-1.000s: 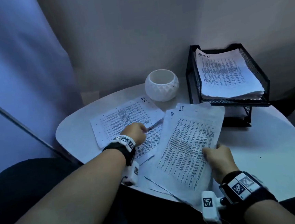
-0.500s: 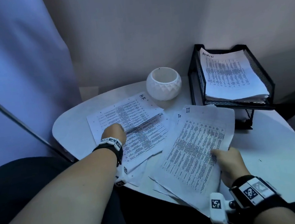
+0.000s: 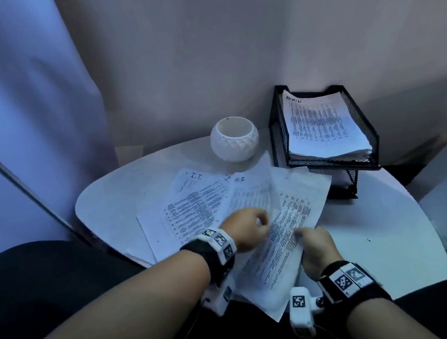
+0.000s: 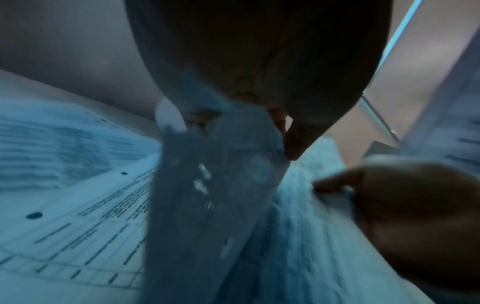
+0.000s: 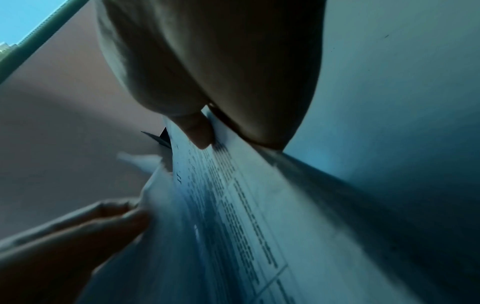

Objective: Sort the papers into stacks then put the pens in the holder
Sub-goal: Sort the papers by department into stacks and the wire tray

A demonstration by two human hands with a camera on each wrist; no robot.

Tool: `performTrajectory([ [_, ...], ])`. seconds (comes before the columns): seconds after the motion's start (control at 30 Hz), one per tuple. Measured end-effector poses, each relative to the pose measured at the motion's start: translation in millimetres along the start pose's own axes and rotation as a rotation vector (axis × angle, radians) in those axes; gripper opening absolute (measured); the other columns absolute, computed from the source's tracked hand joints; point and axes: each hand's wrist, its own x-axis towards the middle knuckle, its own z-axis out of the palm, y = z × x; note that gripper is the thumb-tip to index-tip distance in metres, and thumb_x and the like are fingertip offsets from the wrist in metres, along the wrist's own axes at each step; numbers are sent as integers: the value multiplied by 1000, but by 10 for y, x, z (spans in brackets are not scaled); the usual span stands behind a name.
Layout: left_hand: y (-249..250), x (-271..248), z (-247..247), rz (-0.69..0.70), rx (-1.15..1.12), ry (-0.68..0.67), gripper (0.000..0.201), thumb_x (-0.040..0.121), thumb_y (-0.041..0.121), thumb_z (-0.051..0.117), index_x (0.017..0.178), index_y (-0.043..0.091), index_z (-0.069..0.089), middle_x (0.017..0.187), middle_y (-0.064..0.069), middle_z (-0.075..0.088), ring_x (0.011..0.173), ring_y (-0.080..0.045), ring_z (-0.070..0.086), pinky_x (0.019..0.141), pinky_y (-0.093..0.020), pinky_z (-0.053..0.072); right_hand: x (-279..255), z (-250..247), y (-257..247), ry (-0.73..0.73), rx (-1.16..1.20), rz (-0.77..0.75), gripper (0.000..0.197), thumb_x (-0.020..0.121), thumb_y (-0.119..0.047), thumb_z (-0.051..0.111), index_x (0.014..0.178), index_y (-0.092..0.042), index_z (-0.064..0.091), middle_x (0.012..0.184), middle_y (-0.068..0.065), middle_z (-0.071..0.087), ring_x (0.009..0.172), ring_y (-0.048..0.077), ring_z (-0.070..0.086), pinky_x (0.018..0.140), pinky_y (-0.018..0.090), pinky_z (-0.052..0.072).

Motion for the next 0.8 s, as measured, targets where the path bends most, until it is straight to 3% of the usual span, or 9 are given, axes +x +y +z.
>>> performTrajectory([
  [0.1,226,-93,297,104,57,-82,14,98,39,60,101,31,71,141,5,64,124,-22,61,106,-36,47,-112,-14,-68,-89,132,7,28,102,-14,51,117,3,68,113,27,73,96,38,70,88,47,55],
  [0.2,305,-159,399,191,66,-188,29,99,25,54,119,28,75,158,11,47,140,-15,50,117,-31,38,-121,-73,-90,-137,137,12,37,100,-38,61,115,-6,72,105,17,77,96,33,73,90,45,57],
  [0.3,302,-205,324,140,10,-194,39,90,17,51,114,30,77,141,8,65,126,-14,62,109,-27,45,47,-128,5,13,-88,-85,28,86,-6,73,107,12,68,83,20,74,72,32,72,71,45,60],
  [0.4,172,-206,133,54,44,-86,36,91,15,53,110,32,78,127,6,73,107,-12,67,98,-28,52,132,-145,23,109,-272,-115,19,77,-7,69,91,6,70,86,21,75,77,34,73,78,57,62],
  [0.5,-176,-153,-50,-88,189,26,33,94,17,56,116,34,74,133,7,69,115,-16,65,94,-31,50,142,-177,-20,140,-336,-125,12,85,-3,65,94,4,67,88,21,72,76,31,69,73,45,59],
  [0.57,-468,-122,-138,-228,291,61,34,93,24,62,124,36,68,136,5,66,120,-21,63,97,-34,51,134,-205,-49,152,-335,-120,8,86,-1,64,93,2,65,91,22,71,82,37,71,74,49,60],
  [0.67,-811,-109,-196,-366,382,46,61,84,40,73,142,37,55,145,6,58,130,-24,57,104,-43,50,163,-238,-57,159,-316,-95,9,83,0,64,92,1,64,96,23,72,89,40,72,80,56,59],
  [0.73,-939,-104,-176,-394,428,19,80,75,49,78,148,37,47,149,6,51,132,-25,54,104,-46,51,185,-254,-48,162,-305,-97,15,82,-1,65,96,3,65,96,22,72,89,39,72,81,53,59],
  [0.8,-1033,-79,-134,-394,453,13,83,73,50,78,149,35,46,149,3,49,129,-27,55,99,-46,53,197,-255,-35,164,-277,-101,19,82,0,65,101,3,65,97,21,71,91,39,71,82,52,59],
])
